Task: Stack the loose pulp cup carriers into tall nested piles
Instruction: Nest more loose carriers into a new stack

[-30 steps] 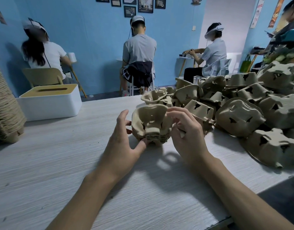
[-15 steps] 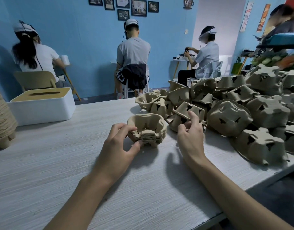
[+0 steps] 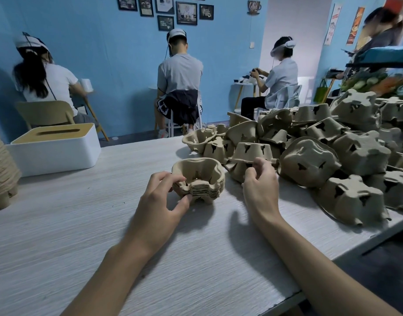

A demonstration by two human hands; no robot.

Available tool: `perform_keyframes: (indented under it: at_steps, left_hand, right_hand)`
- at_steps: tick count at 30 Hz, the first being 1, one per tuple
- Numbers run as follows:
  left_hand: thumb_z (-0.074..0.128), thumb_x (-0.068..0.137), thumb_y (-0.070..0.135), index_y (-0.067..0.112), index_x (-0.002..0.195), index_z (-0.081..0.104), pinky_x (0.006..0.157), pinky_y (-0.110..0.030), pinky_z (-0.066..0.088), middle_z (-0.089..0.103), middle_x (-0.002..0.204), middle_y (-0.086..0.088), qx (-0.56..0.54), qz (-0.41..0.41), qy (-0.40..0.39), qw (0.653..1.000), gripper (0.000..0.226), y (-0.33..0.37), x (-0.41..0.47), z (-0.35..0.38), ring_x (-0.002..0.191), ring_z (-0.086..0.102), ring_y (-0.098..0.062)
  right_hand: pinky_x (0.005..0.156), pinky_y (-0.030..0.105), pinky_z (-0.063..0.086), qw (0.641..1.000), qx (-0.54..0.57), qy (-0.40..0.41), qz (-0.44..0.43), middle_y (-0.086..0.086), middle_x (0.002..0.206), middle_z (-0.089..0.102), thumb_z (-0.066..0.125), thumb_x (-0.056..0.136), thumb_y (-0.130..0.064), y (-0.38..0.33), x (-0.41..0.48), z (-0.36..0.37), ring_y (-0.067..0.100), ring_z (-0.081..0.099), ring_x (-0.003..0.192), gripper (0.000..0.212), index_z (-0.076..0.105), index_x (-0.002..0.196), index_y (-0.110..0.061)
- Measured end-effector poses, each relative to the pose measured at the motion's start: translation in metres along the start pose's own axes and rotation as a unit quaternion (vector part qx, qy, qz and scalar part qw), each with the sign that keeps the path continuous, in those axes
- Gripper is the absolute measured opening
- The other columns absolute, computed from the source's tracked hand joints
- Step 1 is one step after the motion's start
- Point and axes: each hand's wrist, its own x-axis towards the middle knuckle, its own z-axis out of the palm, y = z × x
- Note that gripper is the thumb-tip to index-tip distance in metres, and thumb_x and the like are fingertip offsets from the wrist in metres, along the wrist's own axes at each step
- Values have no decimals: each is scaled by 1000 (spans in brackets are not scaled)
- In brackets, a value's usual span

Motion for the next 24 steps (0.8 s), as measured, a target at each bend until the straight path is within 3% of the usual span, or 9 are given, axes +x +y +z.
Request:
perform_keyframes:
  at_steps: [3, 6, 8, 12, 16, 18, 21, 24]
  left_hand:
    - [74, 88, 24, 27, 117, 63, 89, -13, 38, 51, 121, 11, 0, -1, -1, 1000, 32, 0, 0, 0, 108, 58, -7]
    - [74, 88, 24, 28, 117, 63, 88, -9, 36, 51, 120, 11, 1, 1, -1, 1000, 31, 0, 0, 1, 108, 57, -6]
    - [74, 88, 24, 29, 116, 63, 88, -8, 36, 51, 120, 12, 0, 4, -1, 1000, 31, -1, 0, 1, 108, 57, -5]
    - [74, 88, 25, 30, 115, 63, 88, -6, 36, 51, 119, 12, -1, 8, 2, 1000, 30, -2, 0, 2, 107, 56, -2]
    - [74, 87, 24, 28, 116, 63, 91, -7, 39, 51, 120, 11, -4, 14, 6, 1000, 32, -2, 1, 2, 108, 52, 5]
    - [74, 87, 24, 27, 120, 61, 95, -20, 44, 51, 121, 11, -7, 14, 7, 1000, 35, -1, 1, 2, 108, 53, 0]
    - [74, 88, 28, 40, 134, 41, 96, -34, 48, 51, 129, 10, -38, -1, 1, 999, 58, -1, -1, 3, 113, 56, -10]
    - [77, 84, 35, 52, 142, 14, 98, -37, 46, 50, 131, 15, -69, -30, -5, 997, 86, -1, -3, 3, 116, 56, -11]
  right_hand:
    - [90, 44, 53, 999, 12, 16, -43, 4, 108, 61, 53, 94, -30, 2, 1, 1, 23, 61, 101, 14, 56, 107, -25]
    - [77, 13, 48, 996, 17, 38, -80, 1, 98, 60, 66, 92, -20, 2, 1, -2, 15, 60, 88, 16, 55, 103, -20]
    - [68, 7, 44, 994, 29, 55, -94, -3, 89, 59, 68, 89, -13, 0, 0, -4, 11, 58, 79, 18, 55, 101, -16]
    - [69, 14, 48, 986, 46, 61, -147, 0, 85, 64, 67, 87, -3, 0, -3, -5, 11, 61, 74, 29, 50, 105, -17]
    - [69, 43, 54, 958, 35, 78, -273, 2, 90, 67, 62, 90, -11, 5, -2, -1, 27, 64, 73, 24, 54, 108, -25]
    - [65, 41, 52, 931, 17, 85, -355, -8, 88, 62, 60, 91, -10, 2, -4, -1, 29, 62, 69, 15, 60, 103, -19]
    - [72, 27, 49, 892, -19, 51, -449, 2, 85, 69, 67, 87, 4, -6, -10, -3, 22, 59, 75, 8, 69, 94, -1]
    - [76, 38, 53, 876, -38, -20, -479, 6, 98, 72, 70, 85, 6, -4, -10, 3, 24, 64, 87, 14, 69, 98, 2]
